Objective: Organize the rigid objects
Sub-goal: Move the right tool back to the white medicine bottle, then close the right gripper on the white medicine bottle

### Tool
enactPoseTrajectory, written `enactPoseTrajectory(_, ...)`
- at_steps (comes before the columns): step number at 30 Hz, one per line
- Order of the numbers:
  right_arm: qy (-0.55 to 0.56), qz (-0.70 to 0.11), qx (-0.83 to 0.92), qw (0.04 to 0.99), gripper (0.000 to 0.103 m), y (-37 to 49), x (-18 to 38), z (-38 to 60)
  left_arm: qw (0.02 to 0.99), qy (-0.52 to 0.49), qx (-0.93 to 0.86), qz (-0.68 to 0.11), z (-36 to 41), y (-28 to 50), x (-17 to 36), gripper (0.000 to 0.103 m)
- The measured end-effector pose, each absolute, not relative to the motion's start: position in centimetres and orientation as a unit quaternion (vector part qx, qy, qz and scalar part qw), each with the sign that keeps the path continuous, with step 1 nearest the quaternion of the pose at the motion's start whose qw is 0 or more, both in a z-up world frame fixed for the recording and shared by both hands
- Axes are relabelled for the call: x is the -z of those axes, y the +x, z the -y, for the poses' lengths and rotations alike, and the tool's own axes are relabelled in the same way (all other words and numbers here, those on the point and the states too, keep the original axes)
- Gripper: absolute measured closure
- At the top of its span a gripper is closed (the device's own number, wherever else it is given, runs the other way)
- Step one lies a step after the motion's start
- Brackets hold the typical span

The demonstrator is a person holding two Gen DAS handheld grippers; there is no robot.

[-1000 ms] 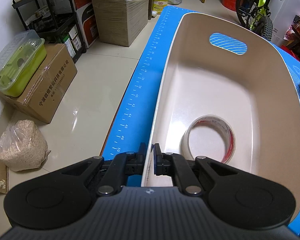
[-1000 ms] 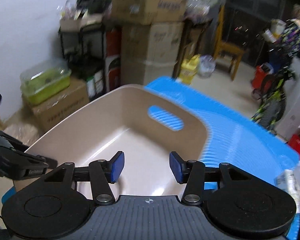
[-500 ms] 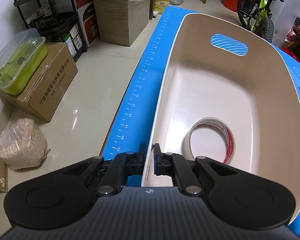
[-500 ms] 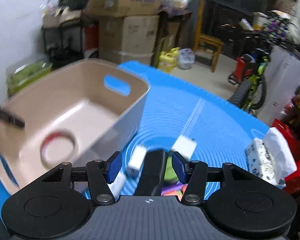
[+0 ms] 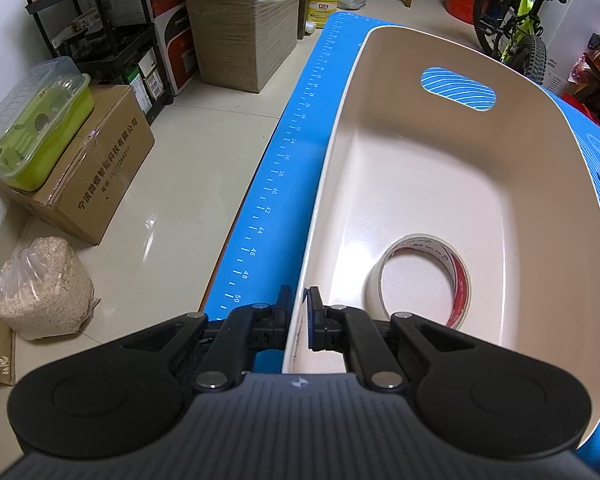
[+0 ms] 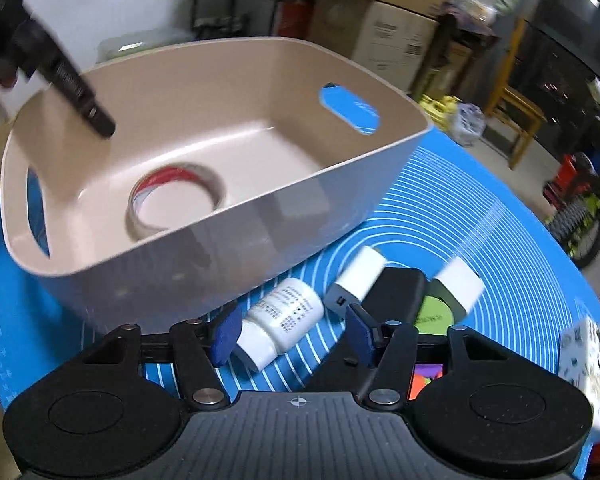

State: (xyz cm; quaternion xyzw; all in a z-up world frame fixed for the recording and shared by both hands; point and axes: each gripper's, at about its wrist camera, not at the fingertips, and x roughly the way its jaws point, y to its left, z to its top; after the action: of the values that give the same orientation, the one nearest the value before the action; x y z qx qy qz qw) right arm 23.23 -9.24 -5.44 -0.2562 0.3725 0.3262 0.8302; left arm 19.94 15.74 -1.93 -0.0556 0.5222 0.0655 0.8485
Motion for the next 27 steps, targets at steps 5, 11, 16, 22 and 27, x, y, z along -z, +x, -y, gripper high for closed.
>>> enactPoseTrajectory(5, -0.299, -0.371, -0.367, 0.799, 0.027, 23.8, 6.3, 8.5, 0.849, -0.054, -0.066, -0.522, -15.7, 19.9, 2.0, 0.094)
enactPoseTrajectory(11, -0.353, -0.362, -0.408, 0.760, 0.023, 24.5, 7.5, 7.5, 0.848, -0.055, -0.064, -0.523, -15.6, 20.0, 2.0, 0.094)
enactPoseTrajectory(16, -0.378, -0.353, -0.428, 0.741, 0.022, 24.9, 8.4, 7.2, 0.849, -0.053, -0.064, -0.522, -15.5, 20.0, 2.0, 0.094)
enactPoseTrajectory(22, -0.365, -0.346, -0.445, 0.741, 0.023, 25.7, 8.4, 7.4, 0.849, -0.052, -0.065, -0.522, -15.5, 19.9, 2.0, 0.094)
enactPoseTrajectory(27, -0.332, -0.359, -0.455, 0.745, 0.035, 25.8, 8.4, 8.0, 0.849, -0.051, -0.065, -0.522, -15.5, 19.9, 1.9, 0.094)
